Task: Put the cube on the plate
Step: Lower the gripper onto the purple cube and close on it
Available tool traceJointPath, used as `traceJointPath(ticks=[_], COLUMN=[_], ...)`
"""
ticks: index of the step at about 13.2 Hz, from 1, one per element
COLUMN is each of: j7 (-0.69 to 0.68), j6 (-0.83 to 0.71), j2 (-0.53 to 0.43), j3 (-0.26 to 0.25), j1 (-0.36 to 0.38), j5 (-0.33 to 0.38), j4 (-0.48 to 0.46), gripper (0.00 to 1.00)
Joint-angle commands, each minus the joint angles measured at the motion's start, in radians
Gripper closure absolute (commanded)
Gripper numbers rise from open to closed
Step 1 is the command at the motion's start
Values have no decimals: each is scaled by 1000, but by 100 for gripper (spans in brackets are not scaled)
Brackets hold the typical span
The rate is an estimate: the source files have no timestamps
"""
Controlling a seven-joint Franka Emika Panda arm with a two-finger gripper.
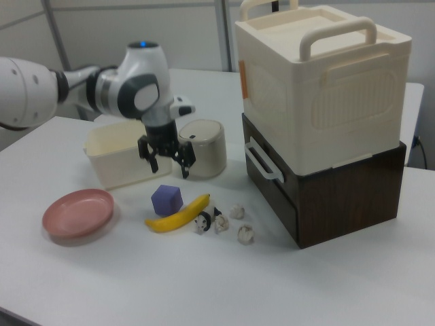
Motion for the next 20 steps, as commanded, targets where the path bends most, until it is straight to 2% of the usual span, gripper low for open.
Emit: traceJointPath(ticks=[1, 4, 8, 9, 12, 14, 15, 16, 18, 20], j7=[-14, -1, 43, 43, 42, 40, 40, 43, 46, 87], j6=[76, 91, 154, 154, 148, 144, 144, 142, 98, 30], j2=[60, 127, 137, 137, 131, 123, 123, 119, 79, 36], j3=[-13, -15, -15, -15, -17, -21, -24, -30, -30, -27], j1=[46, 77, 98, 98, 98, 97, 95, 98, 109, 153], j5=[-27, -29, -29, -29, -30, -35, -35, -33, -27, -24], j4=[-22, -22, -42, -41, -41, -39, -35, -33, -29, -29], gripper=[0, 0, 0, 3, 41, 74, 81, 82, 82, 82])
